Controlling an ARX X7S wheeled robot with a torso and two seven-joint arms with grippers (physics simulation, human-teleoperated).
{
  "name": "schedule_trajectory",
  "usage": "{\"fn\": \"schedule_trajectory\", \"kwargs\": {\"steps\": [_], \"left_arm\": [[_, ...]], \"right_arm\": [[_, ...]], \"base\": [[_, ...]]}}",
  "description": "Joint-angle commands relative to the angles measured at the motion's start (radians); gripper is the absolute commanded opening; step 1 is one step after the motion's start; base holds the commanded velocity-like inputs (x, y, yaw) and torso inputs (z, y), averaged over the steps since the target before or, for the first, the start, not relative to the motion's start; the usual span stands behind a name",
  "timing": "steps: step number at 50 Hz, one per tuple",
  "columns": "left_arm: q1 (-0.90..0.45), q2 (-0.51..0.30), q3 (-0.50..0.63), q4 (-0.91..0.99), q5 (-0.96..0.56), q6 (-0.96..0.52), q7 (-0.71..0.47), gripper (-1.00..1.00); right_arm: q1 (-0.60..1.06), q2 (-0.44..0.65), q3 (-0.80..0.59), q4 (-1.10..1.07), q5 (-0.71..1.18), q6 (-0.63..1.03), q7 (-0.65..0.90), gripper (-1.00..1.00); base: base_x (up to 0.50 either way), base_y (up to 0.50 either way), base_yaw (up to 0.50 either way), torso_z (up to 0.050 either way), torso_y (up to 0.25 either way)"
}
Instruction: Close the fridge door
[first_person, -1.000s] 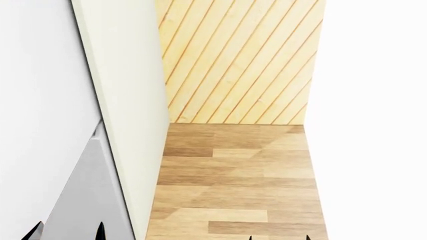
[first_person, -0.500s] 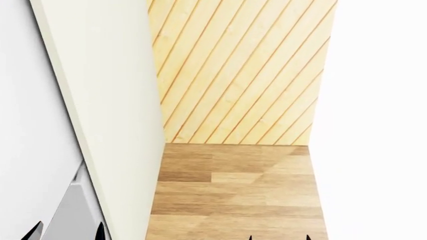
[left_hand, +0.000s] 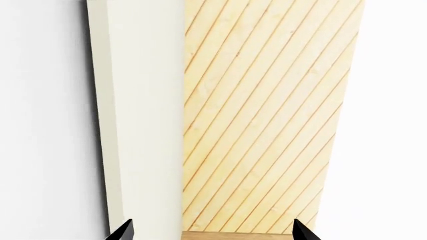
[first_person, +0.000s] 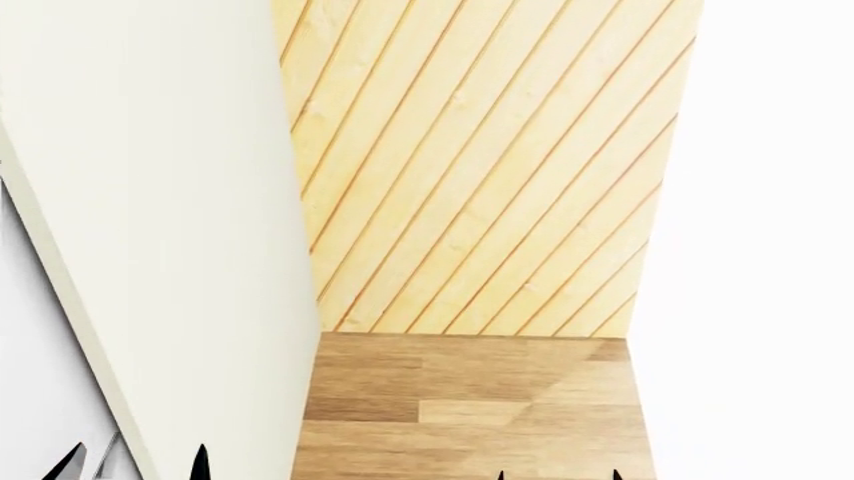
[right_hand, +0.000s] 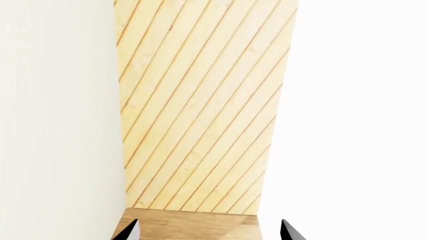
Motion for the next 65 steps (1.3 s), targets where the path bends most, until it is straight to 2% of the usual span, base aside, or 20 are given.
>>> {"fn": "schedule_trajectory", "kwargs": {"steps": [1, 5, 17, 23, 31, 35, 42, 49, 55, 65], "left_arm": [[0.0, -0.004, 0.004, 0.0, -0.004, 0.002, -0.004, 1.0], [-0.001, -0.005, 0.006, 0.002, -0.004, 0.001, -0.006, 1.0], [-0.005, -0.006, 0.008, -0.003, -0.009, 0.003, -0.012, 1.0], [-0.012, -0.012, -0.037, 0.035, -0.062, -0.048, -0.051, 1.0], [-0.054, -0.115, -0.187, 0.22, -0.162, -0.217, -0.166, 1.0], [-0.095, -0.202, -0.282, 0.294, -0.209, -0.292, -0.202, 1.0], [-0.158, -0.281, -0.372, 0.279, -0.241, -0.331, -0.213, 1.0], [-0.224, -0.316, -0.41, 0.213, -0.249, -0.345, -0.211, 1.0], [-0.343, -0.356, -0.441, 0.134, -0.281, -0.396, -0.212, 1.0], [-0.535, -0.424, -0.412, 0.029, -0.245, -0.439, -0.2, 1.0]], "right_arm": [[0.0, 0.003, -0.005, -0.002, 0.003, 0.0, 0.004, 1.0], [0.0, 0.005, -0.008, -0.001, 0.0, -0.002, 0.007, 1.0], [0.005, 0.008, -0.016, 0.018, 0.002, -0.01, 0.005, 1.0], [0.006, 0.01, -0.016, 0.019, 0.006, -0.008, 0.006, 1.0], [0.007, 0.009, -0.017, 0.03, 0.012, -0.022, 0.006, 1.0], [0.008, 0.006, -0.016, 0.029, 0.016, -0.026, 0.01, 1.0], [0.018, 0.002, -0.016, 0.039, 0.017, -0.031, 0.015, 1.0], [0.026, 0.002, -0.017, 0.047, 0.022, -0.033, 0.016, 1.0], [0.028, 0.002, -0.018, 0.054, 0.024, -0.041, 0.017, 1.0], [0.031, 0.003, -0.02, 0.063, 0.027, -0.049, 0.02, 1.0]], "base": [[0.5, 0.0, 0.0, 0.0, 0.0], [0.5, 0.0, 0.0, 0.0, 0.0], [0.0, 0.0, 0.0, 0.0, 0.0], [0.0, 0.0, 0.0, 0.0, 0.0], [0.0, 0.0, 0.0, 0.0, 0.0], [0.0, 0.0, 0.0, 0.0, 0.0], [0.0, 0.0, 0.0, 0.0, 0.003], [0.0, 0.0, 0.0, 0.0, 0.005], [0.0, 0.0, 0.0, 0.003, 0.002], [0.02, 0.01, 0.0, 0.002, 0.0]]}}
